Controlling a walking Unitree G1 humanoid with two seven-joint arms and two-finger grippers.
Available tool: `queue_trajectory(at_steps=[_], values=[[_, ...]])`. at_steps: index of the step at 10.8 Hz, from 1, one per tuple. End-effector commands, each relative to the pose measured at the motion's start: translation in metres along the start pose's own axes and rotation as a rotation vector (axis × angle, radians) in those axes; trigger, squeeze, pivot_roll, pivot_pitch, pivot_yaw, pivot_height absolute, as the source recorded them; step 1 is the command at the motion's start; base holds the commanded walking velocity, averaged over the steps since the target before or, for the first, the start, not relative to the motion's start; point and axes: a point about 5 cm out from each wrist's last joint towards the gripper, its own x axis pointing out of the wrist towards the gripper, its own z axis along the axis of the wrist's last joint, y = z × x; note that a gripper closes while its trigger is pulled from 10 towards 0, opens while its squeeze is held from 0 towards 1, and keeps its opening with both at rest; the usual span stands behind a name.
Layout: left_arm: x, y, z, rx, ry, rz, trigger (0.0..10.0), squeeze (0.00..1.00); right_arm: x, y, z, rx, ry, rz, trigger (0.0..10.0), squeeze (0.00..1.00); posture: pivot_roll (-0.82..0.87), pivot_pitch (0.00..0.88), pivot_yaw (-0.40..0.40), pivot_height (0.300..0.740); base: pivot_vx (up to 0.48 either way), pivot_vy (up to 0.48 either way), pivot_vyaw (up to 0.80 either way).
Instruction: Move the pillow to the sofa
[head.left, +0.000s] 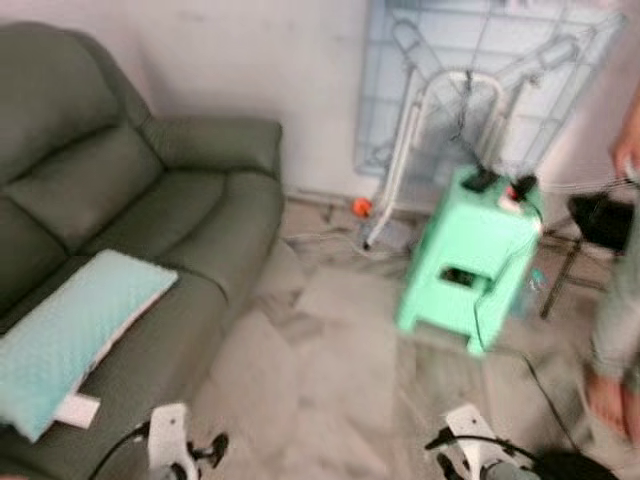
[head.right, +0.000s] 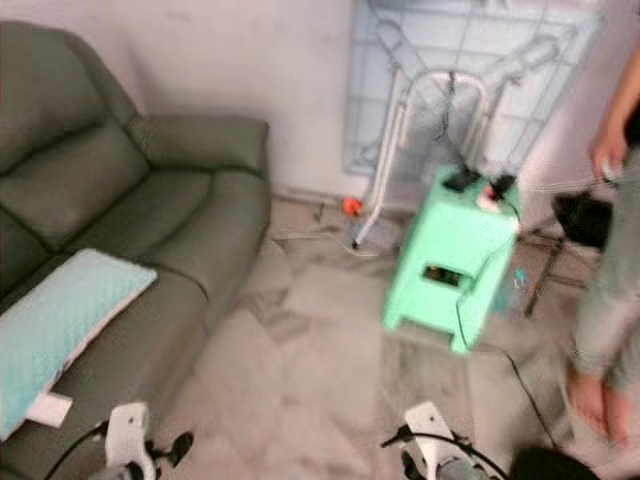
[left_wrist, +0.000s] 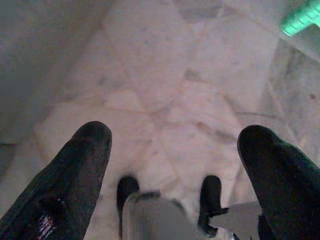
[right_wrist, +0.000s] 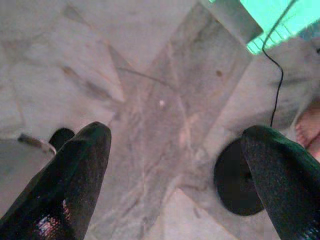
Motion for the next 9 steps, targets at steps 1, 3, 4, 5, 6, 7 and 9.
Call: queue_trajectory(at_steps=[1,3,4,5,6,7,9], values=[[-0.003,0.01,0.0,0.0,0.012,0.041,10.0,0.0,0.002,0.007,0.004,-0.006,-0.003,0.019,10.0,0.0,-0.15,0.038,-0.034,0.74,0.382,0.247,-0.48],[-0.001,0.005,-0.001,-0.003,0.023,0.039,10.0,0.0,0.002,0.012,0.0,-0.02,0.015,0.026,10.0,0.0,-0.16,0.042,-0.032,0.74,0.381,0.249,-0.8],[-0.001,0.004,-0.003,-0.003,0.028,0.039,10.0,0.0,0.002,0.016,0.0,-0.021,0.02,0.03,10.0,0.0,-0.16,0.041,-0.032,0.74,0.382,0.247,-0.48],[-0.003,0.008,-0.008,-0.002,0.035,0.043,10.0,0.0,0.002,0.018,0.0,-0.029,0.021,0.035,10.0,0.0,-0.16,0.041,-0.03,0.74,0.386,0.251,0.0],[-0.005,0.012,-0.011,0.003,0.043,0.046,10.0,0.0,0.003,0.02,0.006,-0.038,0.016,0.037,10.0,0.0,-0.16,0.04,-0.031,0.74,0.382,0.244,0.0],[-0.005,0.012,-0.012,0.005,0.046,0.048,10.0,0.0,0.004,0.02,0.01,-0.045,0.011,0.039,10.0,0.0,-0.16,0.038,-0.03,0.74,0.386,0.251,0.0],[-0.006,0.013,-0.014,0.006,0.052,0.05,10.0,0.0,0.006,0.017,0.019,-0.062,0.0,0.042,10.0,0.0,-0.16,0.037,-0.03,0.74,0.386,0.247,0.0]])
